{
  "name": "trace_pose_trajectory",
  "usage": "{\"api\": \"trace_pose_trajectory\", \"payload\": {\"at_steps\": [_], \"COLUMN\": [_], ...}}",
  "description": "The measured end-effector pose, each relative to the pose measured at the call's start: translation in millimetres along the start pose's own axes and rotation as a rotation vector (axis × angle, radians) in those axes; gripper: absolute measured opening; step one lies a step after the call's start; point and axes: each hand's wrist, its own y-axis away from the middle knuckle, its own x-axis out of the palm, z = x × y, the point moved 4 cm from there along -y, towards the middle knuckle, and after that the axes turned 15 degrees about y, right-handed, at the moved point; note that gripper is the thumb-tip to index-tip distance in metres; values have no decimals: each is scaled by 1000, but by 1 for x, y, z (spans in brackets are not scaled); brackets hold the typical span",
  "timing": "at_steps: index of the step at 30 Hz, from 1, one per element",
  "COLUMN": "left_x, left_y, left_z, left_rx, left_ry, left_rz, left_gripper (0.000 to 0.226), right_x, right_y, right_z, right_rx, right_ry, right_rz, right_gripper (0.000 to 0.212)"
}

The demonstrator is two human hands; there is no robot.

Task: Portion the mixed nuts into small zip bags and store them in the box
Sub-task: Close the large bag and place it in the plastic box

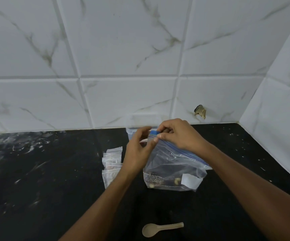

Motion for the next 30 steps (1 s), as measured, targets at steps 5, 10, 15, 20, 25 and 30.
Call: {"api": "trace_pose_trajectory", "payload": {"at_steps": [5, 10, 15, 20, 25, 30], "left_x": [-1, -18, -4, 79, 130, 135], "left_y": [-16, -11, -4, 7, -15, -26], "left_z": [-14, -5, -10, -53, -37, -35], "left_rx": [6, -41, 55, 766, 372, 310], "left_ry": [-7, 98, -230, -941, -1059, -1007], "left_rz": [-32, -106, -163, 206, 580, 560], "left_gripper": [9, 12, 16, 32, 25, 13], "right_x": [-1, -4, -8, -7, -7, 34], "right_y": [19, 57, 68, 65, 74, 103], "right_z": [-35, -98, -116, -108, -119, -144], "right_rx": [47, 180, 262, 223, 248, 418], "right_ry": [53, 362, 147, 112, -30, -516], "right_rz": [196, 285, 96, 16, -143, -106], "right_gripper": [41, 13, 7, 17, 32, 51]}}
